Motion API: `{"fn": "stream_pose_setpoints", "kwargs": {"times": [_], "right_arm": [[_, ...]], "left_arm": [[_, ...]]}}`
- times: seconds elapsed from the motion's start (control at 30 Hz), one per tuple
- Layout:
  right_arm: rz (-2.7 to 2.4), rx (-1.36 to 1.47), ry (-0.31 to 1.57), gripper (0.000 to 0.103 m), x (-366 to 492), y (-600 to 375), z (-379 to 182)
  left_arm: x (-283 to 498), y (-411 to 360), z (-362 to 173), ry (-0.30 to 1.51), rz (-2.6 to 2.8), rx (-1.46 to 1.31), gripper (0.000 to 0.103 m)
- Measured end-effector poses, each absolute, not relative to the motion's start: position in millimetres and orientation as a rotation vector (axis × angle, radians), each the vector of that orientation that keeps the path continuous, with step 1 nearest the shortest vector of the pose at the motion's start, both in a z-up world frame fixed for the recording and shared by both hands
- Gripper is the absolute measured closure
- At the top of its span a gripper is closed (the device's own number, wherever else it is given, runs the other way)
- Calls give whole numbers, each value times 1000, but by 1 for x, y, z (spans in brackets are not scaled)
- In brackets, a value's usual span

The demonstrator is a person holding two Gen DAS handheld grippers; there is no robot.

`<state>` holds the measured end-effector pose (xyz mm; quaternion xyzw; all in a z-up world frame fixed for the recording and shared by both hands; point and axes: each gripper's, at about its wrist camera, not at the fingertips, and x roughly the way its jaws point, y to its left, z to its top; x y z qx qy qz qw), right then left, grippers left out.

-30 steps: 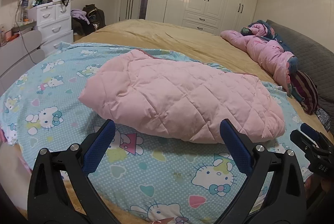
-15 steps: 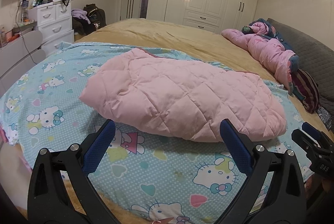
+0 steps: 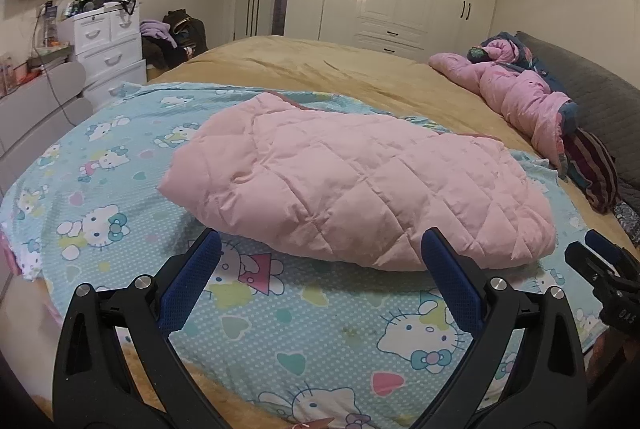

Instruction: Fold large clothes

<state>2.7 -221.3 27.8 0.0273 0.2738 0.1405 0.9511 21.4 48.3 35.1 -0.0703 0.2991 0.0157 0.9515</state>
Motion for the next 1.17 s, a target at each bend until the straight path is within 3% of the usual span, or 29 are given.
{"fn": "stream_pose_setpoints", "kwargs": {"times": [0.8, 1.0, 1.17], "right_arm": [[59, 116, 541, 4, -10, -256, 17], [-459, 283, 623, 4, -48, -403, -28], [-941, 341, 708, 4, -111, -523, -74]], "left_arm": [[36, 79, 9, 702, 51, -150, 9], [73, 197, 8, 732, 231, -230, 9], [121, 343, -1, 738, 560, -218, 9]]}}
